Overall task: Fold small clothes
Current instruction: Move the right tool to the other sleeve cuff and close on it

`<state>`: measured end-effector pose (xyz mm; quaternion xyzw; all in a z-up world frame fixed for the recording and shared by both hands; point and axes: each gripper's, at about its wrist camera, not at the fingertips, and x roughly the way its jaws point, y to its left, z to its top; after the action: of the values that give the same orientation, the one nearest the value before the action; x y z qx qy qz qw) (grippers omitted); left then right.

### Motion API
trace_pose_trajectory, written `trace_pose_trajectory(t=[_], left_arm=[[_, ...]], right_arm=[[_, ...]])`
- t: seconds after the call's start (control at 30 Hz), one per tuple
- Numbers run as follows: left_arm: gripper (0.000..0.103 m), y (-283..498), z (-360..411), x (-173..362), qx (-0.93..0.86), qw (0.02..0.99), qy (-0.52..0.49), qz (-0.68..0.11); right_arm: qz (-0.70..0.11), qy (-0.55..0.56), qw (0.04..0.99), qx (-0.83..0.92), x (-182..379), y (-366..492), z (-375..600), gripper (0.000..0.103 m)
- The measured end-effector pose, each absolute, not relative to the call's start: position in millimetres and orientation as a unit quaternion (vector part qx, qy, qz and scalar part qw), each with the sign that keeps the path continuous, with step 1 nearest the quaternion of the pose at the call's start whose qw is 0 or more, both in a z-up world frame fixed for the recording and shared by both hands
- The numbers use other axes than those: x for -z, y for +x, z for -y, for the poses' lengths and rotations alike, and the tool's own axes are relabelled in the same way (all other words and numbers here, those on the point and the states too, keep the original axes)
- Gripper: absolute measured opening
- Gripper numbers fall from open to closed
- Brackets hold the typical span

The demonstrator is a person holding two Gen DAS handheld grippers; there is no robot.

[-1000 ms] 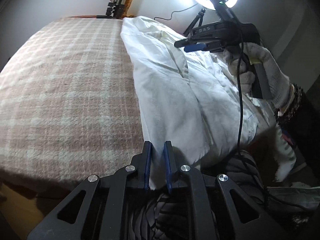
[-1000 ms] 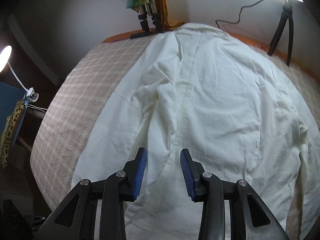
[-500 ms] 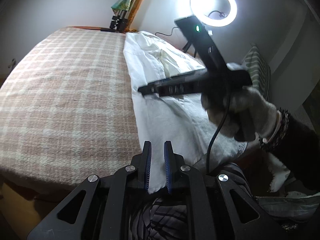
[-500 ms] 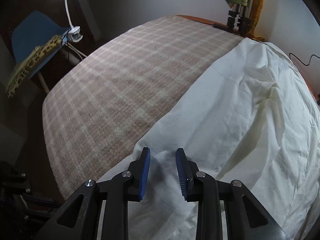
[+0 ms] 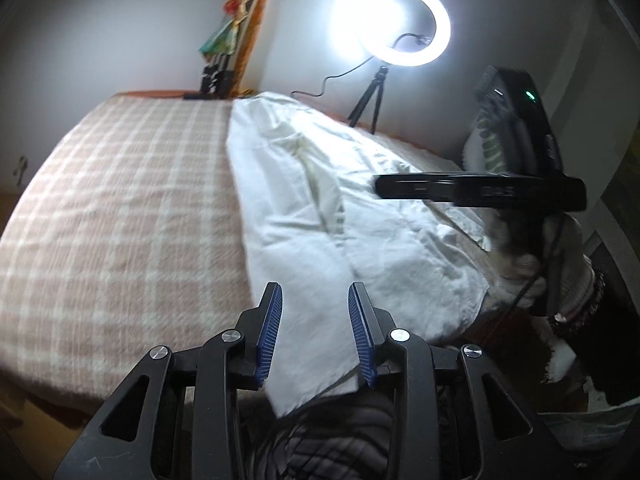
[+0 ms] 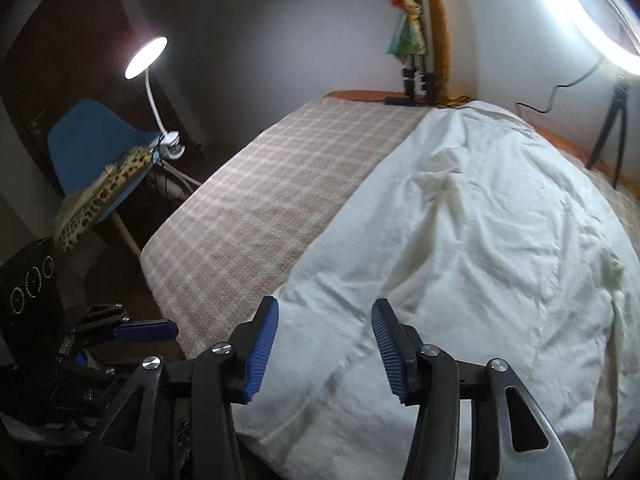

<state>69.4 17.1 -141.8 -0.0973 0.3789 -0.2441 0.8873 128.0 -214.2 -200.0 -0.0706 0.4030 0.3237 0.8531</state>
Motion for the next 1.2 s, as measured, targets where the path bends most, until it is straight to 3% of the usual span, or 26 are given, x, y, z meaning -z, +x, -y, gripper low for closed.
trace_pose_trajectory(t=[0.13,0.23,0.37,0.43,0.7,0.87,1.07,1.13,1.2], left_arm=[[0.034,72.7,-3.3,131.1,0.255,0.889,-0.089,-0.368],[0.044,74.0,9.0,122.7,0.261,0.891,-0.085,-0.361],[0.044,74.2,28.4,108.5,0.272,0.892,-0.076,-0.352],[0.051,74.5,38.0,102.6,0.275,0.893,-0.073,-0.349],[0.052,86.8,68.3,94.9,0.283,0.887,-0.074,-0.358],[0.052,92.9,80.0,93.4,0.285,0.885,-0.064,-0.362],[0.052,103.0,83.4,96.0,0.284,0.884,-0.068,-0.366],[0.053,105.1,85.2,97.8,0.284,0.883,-0.070,-0.367],[0.052,106.6,87.7,100.5,0.288,0.881,-0.073,-0.369]], right_arm=[[-0.389,-0.021,0.886,-0.251,188.6,117.1,294.0,0.056],[-0.387,0.022,0.902,-0.188,185.2,108.4,361.8,0.056],[-0.381,0.067,0.917,-0.095,184.3,91.9,452.4,0.059],[-0.378,0.074,0.922,-0.048,185.1,83.9,495.1,0.059],[-0.380,0.222,0.893,0.093,222.3,59.8,658.0,0.063],[-0.383,0.308,0.862,0.125,256.0,53.7,715.7,0.065],[-0.387,0.323,0.855,0.121,266.8,56.0,723.2,0.065],[-0.396,0.308,0.856,0.124,265.5,58.1,718.0,0.059],[-0.405,0.301,0.857,0.105,265.0,61.6,709.9,0.035]])
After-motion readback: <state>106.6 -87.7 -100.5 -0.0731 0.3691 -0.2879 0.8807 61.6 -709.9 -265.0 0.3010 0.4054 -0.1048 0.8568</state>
